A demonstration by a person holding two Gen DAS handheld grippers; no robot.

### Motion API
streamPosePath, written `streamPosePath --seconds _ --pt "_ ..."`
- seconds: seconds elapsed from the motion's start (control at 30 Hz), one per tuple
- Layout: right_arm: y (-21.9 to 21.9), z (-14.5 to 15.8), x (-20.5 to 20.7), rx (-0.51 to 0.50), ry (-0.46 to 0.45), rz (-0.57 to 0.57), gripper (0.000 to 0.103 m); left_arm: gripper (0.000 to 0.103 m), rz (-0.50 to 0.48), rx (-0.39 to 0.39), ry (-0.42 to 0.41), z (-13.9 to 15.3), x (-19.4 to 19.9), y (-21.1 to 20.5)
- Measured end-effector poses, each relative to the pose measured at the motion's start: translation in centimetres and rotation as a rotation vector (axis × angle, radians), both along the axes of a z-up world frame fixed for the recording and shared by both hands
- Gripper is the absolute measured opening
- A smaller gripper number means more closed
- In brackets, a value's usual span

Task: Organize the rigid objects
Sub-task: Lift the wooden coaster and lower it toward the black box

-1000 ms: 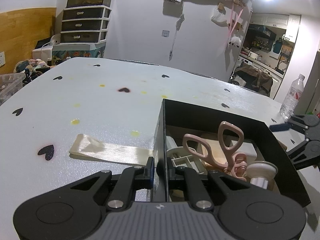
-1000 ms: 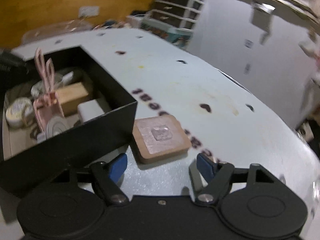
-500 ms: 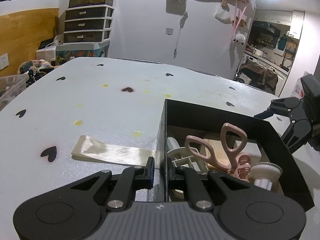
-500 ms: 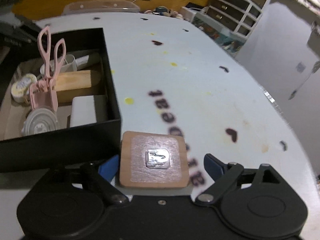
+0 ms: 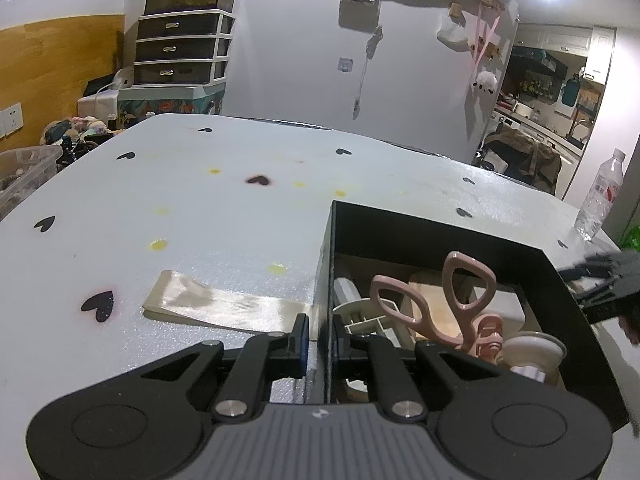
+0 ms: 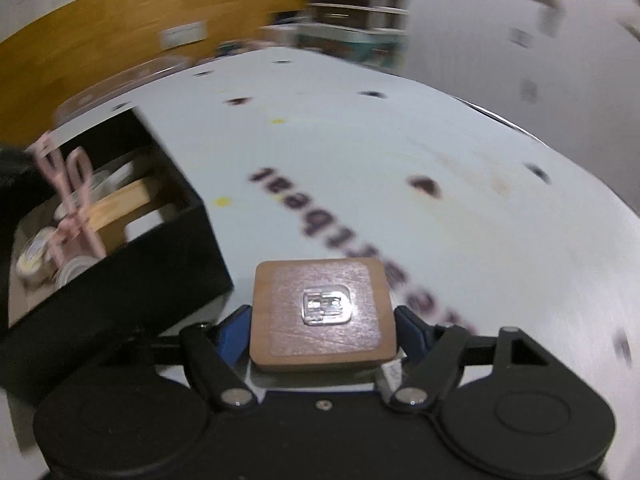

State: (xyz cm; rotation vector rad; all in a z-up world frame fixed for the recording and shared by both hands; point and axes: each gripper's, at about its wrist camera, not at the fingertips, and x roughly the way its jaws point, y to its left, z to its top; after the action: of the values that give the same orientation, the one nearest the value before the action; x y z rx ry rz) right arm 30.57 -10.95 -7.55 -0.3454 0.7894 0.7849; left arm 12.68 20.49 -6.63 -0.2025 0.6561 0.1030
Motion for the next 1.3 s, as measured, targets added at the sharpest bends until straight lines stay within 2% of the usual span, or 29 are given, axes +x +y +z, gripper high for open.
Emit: streamPosePath --seconds 0.07,0.3,0.4,0.5,0.67,0.83,0.97,1.07,1.13,1.3 --pt "-0.3 0.0 -1.2 0.003 0.009 -0.118 0.077 0.011 0.0 -0.004 -0.002 0.0 0.0 0.0" --pt "-1.5 0.2 -5.0 0.065 0.06 -0.412 0.077 0.011 -0.006 -0.008 -0.002 -0.1 0.2 -0.1" --pt "-1.1 0.2 -6.5 0.067 0.072 -0.486 0.077 0.011 -0.005 -0.009 -0.003 -0.2 0.2 -0.1" --pt "-0.3 0.2 -7.1 0.058 0.08 -0.469 0.077 0.011 -0.009 -0.014 -0.003 -0.2 0.2 0.1" --pt "0.0 0.3 -5.4 0.072 0.093 -0.476 0.077 0.011 -0.007 -0.015 -0.009 -0.2 0.2 0.1" --pt "0.5 0.3 -5.3 0.063 0.049 -0.457 0.076 0.008 -0.004 0.002 -0.009 -0.2 0.1 -0.1" --pt "-0.2 2.5 -6.3 0.133 0.068 -0.454 0.075 0.007 -0.009 0.026 -0.016 -0.2 0.1 -0.4" --pt "-0.9 5.5 -6.9 0.249 0.15 -0.436 0.076 0.007 -0.007 0.039 -0.024 -0.2 0.1 -0.6" --pt "-0.5 7.3 -7.3 0.291 0.213 -0.403 0.076 0.007 -0.006 0.043 -0.03 -0.2 0.1 -0.7" --pt "2.8 9.9 -8.0 0.288 0.399 -0.318 0.076 0.007 -0.009 0.063 -0.047 -0.2 0.0 -0.9"
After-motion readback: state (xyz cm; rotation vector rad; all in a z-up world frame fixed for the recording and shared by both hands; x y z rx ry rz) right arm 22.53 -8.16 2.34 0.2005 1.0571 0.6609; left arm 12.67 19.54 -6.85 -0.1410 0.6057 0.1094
